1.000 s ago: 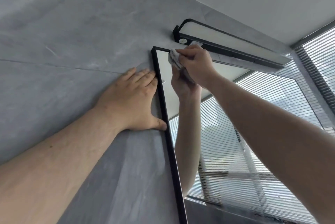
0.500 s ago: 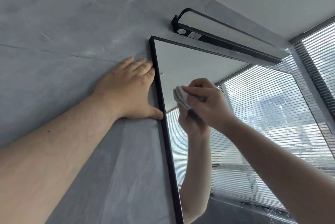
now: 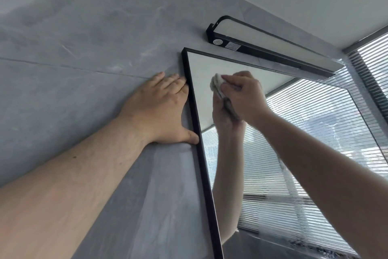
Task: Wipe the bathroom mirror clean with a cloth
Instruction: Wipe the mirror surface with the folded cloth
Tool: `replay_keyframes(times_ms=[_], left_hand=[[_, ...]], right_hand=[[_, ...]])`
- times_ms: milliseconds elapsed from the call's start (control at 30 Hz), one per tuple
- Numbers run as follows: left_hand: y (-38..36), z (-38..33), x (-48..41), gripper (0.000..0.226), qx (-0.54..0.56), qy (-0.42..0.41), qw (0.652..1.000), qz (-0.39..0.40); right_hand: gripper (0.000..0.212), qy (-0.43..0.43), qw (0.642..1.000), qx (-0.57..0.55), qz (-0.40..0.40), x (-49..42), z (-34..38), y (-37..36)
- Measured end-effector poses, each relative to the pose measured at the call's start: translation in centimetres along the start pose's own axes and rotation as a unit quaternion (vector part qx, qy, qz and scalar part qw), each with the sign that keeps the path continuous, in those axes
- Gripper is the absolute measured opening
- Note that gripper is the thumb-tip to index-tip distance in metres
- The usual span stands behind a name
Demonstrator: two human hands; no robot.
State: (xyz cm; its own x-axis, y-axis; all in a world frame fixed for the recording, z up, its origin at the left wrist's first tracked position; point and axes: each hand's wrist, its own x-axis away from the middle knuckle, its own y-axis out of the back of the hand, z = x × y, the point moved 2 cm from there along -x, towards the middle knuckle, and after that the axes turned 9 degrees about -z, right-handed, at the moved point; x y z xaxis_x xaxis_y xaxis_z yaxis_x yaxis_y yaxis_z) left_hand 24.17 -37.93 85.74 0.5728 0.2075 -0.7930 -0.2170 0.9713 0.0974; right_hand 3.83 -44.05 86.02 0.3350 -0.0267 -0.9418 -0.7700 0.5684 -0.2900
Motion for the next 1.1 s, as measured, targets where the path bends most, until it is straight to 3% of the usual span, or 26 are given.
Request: replay_keyframes(times_ms=[133,300,767,900,1100], left_hand=[[0.0,0.0,0.0,0.133,-0.004,0.001,1.0,0.0],[0.1,-0.1,0.0,0.132,-0.007,-0.003,1.0,-0.006],[0.2,-0.1,0.0,0.134,0.008,0.0,1.0,-0.019],[0.1,-0.1,0.1,0.134,0.015,0.004,1.0,-0.02],[0.1,0.0,0.0,0.131,0.021,0.004,1.0,-0.018]], right_hand=[[0.011,-0.036,0.998,-0.04,-0.045,-4.8,0.2,-0.9],[0.011,-0.052,0.996,-0.068,-0.029,-4.9,0.4,-0.5],[0.03,-0.004,0.993,-0.1,0.067,15.1,2.7,2.4],[0.027,-0.004,0.995,-0.091,0.039,12.4,2.4,1.4],[0.032,-0.006,0.999,-0.033,0.011,1.5,2.9,-2.1]])
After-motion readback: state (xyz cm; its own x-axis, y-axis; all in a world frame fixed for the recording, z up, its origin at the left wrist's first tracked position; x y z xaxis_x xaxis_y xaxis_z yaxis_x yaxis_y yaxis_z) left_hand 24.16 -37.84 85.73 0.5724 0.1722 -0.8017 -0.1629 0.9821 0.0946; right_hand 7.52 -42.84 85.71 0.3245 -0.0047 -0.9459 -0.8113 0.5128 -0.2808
